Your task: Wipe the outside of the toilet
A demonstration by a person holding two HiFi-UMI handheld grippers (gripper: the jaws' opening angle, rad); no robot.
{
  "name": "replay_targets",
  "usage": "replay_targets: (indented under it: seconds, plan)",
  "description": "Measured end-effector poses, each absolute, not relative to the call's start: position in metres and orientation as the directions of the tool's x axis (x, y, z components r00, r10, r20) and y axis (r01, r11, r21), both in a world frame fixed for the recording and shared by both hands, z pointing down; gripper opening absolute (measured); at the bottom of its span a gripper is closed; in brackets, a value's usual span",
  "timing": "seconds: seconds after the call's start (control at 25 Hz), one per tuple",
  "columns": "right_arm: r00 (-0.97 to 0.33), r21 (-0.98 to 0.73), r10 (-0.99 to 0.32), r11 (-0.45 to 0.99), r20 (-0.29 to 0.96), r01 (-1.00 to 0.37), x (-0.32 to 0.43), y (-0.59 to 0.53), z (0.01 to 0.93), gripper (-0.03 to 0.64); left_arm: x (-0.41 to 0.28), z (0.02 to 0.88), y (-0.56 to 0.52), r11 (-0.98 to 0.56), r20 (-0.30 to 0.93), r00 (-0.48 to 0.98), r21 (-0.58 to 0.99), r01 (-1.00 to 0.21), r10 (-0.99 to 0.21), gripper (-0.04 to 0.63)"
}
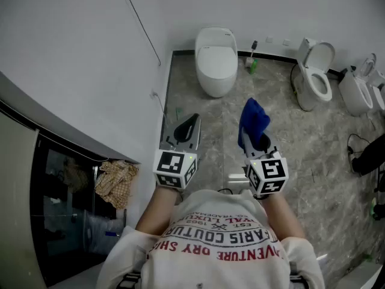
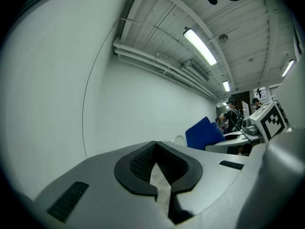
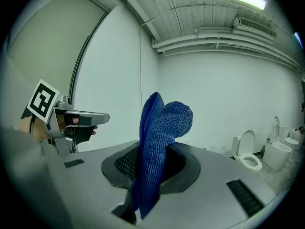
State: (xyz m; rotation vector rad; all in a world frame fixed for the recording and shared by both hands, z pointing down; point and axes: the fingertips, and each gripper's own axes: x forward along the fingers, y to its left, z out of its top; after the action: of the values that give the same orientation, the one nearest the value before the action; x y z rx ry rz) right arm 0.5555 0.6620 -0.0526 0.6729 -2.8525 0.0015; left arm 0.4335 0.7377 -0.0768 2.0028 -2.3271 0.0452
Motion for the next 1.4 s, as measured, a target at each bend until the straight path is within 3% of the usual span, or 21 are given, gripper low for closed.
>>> replay_targets:
  seconds: [0.48, 0.96, 1.4]
  plan:
    - [-0.874, 0.028, -0.439, 0.896, 0.21, -0.443, 0.549, 0.664, -0.046, 0.077, 0.418, -0.069, 0.75, 0.167, 0.083, -0.164, 0.032, -0.985, -0.983, 0.006]
    - [-0.859, -0.094, -0.454, 0.869, 0.238, -0.486, 0.539, 0.644, -0.032, 0.077, 0.385, -0.042, 0.749, 0.22, 0.136, -0.205, 0.107, -0.97, -0.969, 0.006]
    - [-0.894, -0.11, -0.365, 0.909, 0.26, -0.403, 0.482, 0.514, -0.01, 0.077, 0.33, -0.021, 0.645, 0.327, 0.189, -0.303, 0.112, -0.938, -0.934, 0.006]
